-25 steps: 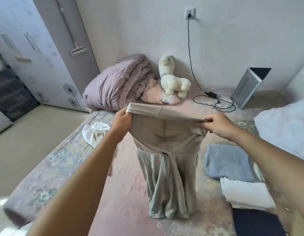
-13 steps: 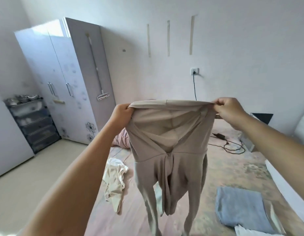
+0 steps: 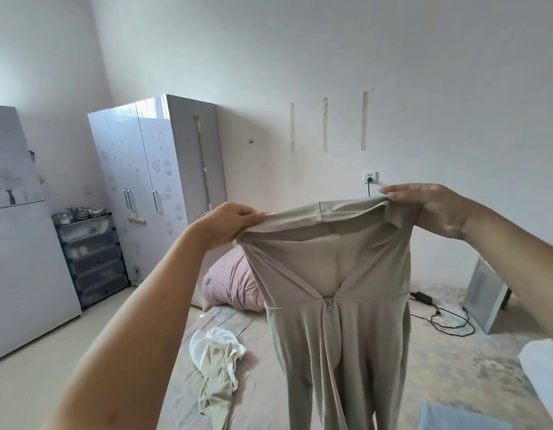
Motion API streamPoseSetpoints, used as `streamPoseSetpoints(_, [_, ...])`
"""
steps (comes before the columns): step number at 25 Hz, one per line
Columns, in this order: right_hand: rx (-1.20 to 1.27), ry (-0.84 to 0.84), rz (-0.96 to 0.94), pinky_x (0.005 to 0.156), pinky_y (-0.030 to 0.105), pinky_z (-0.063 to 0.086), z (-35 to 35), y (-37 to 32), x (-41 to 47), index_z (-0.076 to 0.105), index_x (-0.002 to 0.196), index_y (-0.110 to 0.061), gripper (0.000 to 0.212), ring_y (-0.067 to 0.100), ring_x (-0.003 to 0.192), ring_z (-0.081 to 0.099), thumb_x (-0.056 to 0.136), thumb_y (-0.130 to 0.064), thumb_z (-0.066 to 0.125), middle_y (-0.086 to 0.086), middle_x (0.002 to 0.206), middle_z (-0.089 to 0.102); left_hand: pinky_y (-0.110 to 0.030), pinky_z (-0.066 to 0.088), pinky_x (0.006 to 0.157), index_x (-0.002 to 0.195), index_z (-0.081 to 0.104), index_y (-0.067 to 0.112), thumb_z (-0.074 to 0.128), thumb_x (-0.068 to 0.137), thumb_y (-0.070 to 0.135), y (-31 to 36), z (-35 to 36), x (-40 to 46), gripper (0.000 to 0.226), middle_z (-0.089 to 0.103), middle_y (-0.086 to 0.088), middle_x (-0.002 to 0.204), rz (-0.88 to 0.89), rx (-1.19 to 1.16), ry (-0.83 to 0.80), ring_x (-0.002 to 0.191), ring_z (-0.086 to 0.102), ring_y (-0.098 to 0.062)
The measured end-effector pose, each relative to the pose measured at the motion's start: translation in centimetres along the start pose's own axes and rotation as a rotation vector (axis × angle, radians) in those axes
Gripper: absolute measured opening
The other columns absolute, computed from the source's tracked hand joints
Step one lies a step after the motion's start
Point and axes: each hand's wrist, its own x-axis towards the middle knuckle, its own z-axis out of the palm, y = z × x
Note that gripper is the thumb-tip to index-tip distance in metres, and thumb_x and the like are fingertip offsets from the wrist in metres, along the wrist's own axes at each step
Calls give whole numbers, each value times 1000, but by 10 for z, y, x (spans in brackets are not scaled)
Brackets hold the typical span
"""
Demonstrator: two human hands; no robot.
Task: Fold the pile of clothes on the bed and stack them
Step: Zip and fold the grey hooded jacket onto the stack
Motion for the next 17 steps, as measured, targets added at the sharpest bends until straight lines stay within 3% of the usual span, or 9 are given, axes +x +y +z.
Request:
streamPoseSetpoints(2, [-238,-1,17,65,17,54,3,-5,-3,68,100,0,38,15,77,67,69,-19,77,9,88,71,-19,43,61,71,68,16,65,89,28,-2,-1,8,22,58,4,63,68,161,208,63,49,-12])
streamPoseSetpoints(5, [-896,106,-87,60,17,43,11,-4,-3,71,86,-4,14,14,72,55,85,-17,70,10,82,67,-27,39,67,67,64,22,66,89,26,-1,4,15,22,56,4,64,225,133,474,63,47,-13])
streamPoseSetpoints(8, [-818,284,-331,64,24,37,16,1,-6,67,82,-9,15,13,73,50,90,-22,64,13,82,64,-29,38,66,70,58,18,63,90,24,3,16,13,22,53,6,63,358,112,662,62,44,-11])
streamPoseSetpoints(10, [-795,419,-488,65,19,37,21,4,-13,64,87,-10,13,14,76,52,93,-21,59,11,86,65,-30,35,63,73,55,13,63,91,25,5,22,6,23,46,6,60,438,125,731,60,39,-13])
streamPoseSetpoints(14, [-819,610,-633,74,27,42,27,6,-25,62,98,-9,17,15,84,55,97,-18,48,-3,90,62,-35,40,59,83,52,3,59,93,30,17,12,-4,30,50,1,65,641,470,772,60,47,-29])
streamPoseSetpoints(17, [-802,625,-723,70,7,36,38,5,-31,63,100,-2,19,-1,76,50,97,-13,48,0,93,62,-39,45,61,88,52,1,53,94,31,29,-4,-8,31,58,-9,74,717,551,754,65,53,-35])
